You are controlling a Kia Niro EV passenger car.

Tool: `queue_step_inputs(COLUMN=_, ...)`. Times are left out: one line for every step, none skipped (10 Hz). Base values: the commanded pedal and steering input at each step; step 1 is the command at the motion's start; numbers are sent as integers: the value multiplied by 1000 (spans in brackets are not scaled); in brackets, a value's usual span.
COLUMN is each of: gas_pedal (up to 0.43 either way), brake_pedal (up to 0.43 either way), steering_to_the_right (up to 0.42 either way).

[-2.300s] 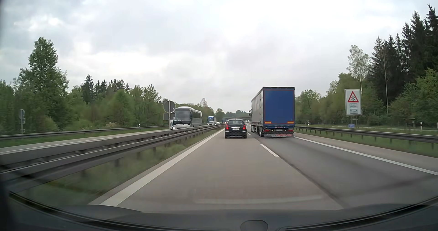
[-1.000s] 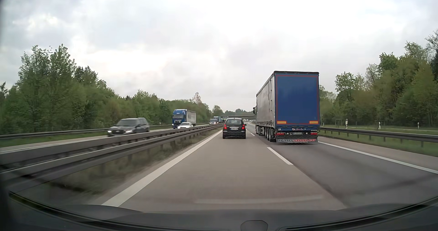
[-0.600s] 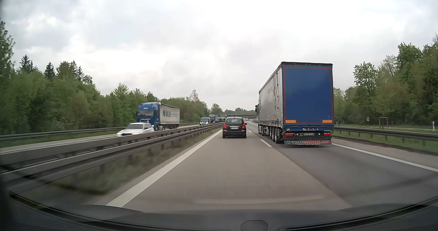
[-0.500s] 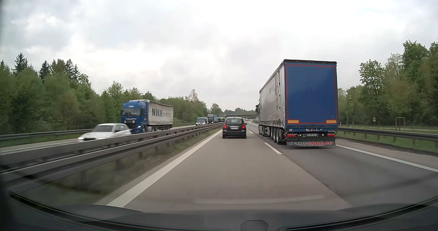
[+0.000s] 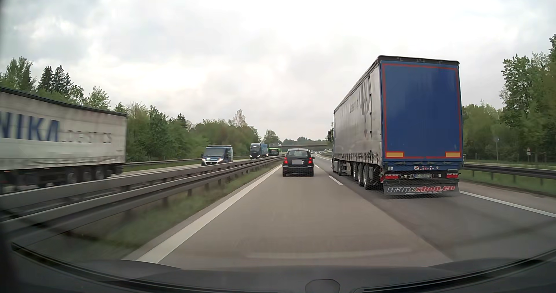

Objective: Follow the waypoints while adhering to traffic rules and regulations

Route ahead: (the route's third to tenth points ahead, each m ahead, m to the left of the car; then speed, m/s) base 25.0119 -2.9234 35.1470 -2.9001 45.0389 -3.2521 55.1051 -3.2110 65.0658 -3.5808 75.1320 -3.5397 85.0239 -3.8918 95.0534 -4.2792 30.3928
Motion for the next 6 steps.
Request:
queue_step_inputs(gas_pedal=169, brake_pedal=0, steering_to_the_right=0)
queue_step_inputs(gas_pedal=169, brake_pedal=0, steering_to_the_right=0)
queue_step_inputs(gas_pedal=169, brake_pedal=0, steering_to_the_right=0)
queue_step_inputs(gas_pedal=169, brake_pedal=0, steering_to_the_right=0)
queue_step_inputs(gas_pedal=169, brake_pedal=0, steering_to_the_right=0)
queue_step_inputs(gas_pedal=157, brake_pedal=0, steering_to_the_right=0)
